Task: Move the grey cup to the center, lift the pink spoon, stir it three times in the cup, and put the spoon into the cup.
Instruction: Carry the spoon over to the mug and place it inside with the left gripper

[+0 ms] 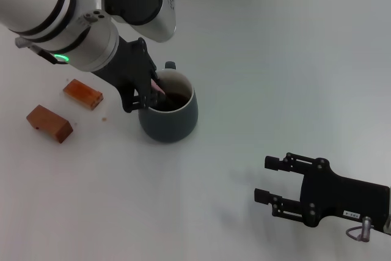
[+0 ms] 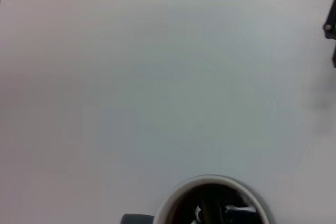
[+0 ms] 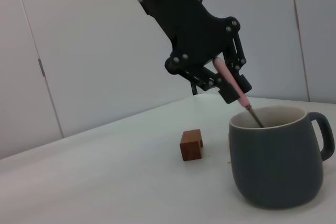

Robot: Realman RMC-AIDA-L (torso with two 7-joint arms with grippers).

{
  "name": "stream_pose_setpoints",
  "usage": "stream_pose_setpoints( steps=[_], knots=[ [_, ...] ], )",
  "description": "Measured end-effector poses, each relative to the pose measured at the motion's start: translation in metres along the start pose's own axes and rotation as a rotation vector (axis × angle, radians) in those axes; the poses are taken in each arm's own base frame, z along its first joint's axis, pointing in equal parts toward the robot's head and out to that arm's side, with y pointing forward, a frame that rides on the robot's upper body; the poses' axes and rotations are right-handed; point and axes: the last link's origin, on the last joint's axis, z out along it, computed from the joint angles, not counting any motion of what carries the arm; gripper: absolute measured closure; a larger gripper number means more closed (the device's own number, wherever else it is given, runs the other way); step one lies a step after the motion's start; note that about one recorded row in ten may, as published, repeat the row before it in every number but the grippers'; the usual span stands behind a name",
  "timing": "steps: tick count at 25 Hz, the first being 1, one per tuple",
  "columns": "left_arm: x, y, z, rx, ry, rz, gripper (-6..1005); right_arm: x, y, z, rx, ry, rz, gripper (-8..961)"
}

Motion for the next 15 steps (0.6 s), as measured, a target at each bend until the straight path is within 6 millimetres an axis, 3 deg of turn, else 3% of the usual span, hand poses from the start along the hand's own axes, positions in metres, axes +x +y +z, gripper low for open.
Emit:
stream_pose_setpoints(
  steps=[13,15],
  knots=[
    [-0.0021,-0.0020,0.0010,0.005,0.007,-0.046,815,-0.0015,-0.0005,0.0012,-0.008,-0.002,-0.003,250],
    [-0.0014,-0.0018,0.0004,0.006,0.014,-0.048,738,-0.0017,-0.0005,0.0013,-0.009,-0.002,-0.004,250]
  ],
)
